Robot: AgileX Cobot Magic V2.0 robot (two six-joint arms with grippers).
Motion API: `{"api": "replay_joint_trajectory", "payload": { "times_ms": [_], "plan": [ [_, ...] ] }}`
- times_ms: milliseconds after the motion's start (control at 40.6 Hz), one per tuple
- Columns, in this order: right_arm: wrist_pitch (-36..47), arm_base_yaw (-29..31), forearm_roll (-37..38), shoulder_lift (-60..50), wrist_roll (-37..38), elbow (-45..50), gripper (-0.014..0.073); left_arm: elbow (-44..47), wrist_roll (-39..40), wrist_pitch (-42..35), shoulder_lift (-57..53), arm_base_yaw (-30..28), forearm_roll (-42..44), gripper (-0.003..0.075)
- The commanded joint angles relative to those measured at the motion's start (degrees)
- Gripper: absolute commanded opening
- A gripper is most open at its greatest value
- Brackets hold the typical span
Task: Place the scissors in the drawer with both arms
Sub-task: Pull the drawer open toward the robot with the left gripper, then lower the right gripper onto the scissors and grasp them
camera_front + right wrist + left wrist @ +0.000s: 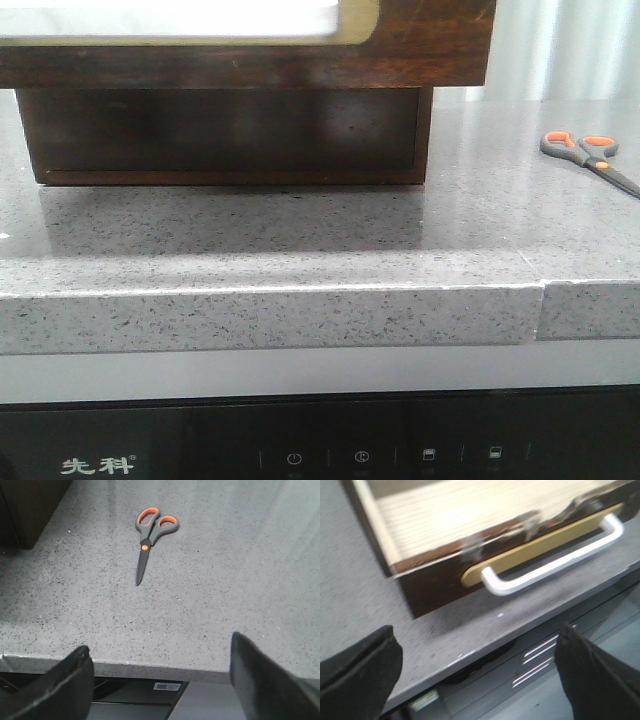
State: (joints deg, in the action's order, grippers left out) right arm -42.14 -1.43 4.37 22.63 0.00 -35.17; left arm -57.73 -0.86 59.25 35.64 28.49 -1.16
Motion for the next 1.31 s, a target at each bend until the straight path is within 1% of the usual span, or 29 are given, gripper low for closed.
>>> {"api": "replay_joint_trajectory", "payload": {
  "times_ms": [0,99,148,419,788,936,1108,1281],
  "plan": [
    [4.2,0.1,1.0,1.0,-0.4,-1.3,0.0580,-2.2,-2.6,-6.7,0.6,1.4,-4.3,0.0596],
    [4.2,0.1,1.0,1.0,-0.4,-1.3,0.0580,-2.3,-7.2,-9.1,0.6,1.8,-7.7,0.0596],
    [4.2,0.1,1.0,1.0,-0.4,-1.3,0.0580,-2.3,-8.3,-10.1,0.6,2.0,-8.9,0.0596],
    [4.6,0.1,1.0,1.0,-0.4,-1.3,0.0580,-2.3,-8.4,-14.7,0.6,2.2,-8.9,0.0596],
    [6.2,0.1,0.7,1.5,-0.4,-1.9,0.0580,-2.3,-8.4,-15.1,0.6,2.2,-8.9,0.0596],
    [4.8,0.1,0.6,5.5,-0.4,-5.0,0.0580,-2.3,-8.4,-15.1,0.6,2.2,-8.9,0.0596],
    [3.2,0.1,0.6,13.6,-0.4,-10.6,0.0580,-2.3,-8.4,-15.1,0.6,2.2,-8.9,0.0596],
    [-0.7,0.1,0.6,22.3,-0.4,-17.0,0.0580,-2.3,-8.4,-15.1,0.6,2.2,-8.9,0.0596]
  ]
}}
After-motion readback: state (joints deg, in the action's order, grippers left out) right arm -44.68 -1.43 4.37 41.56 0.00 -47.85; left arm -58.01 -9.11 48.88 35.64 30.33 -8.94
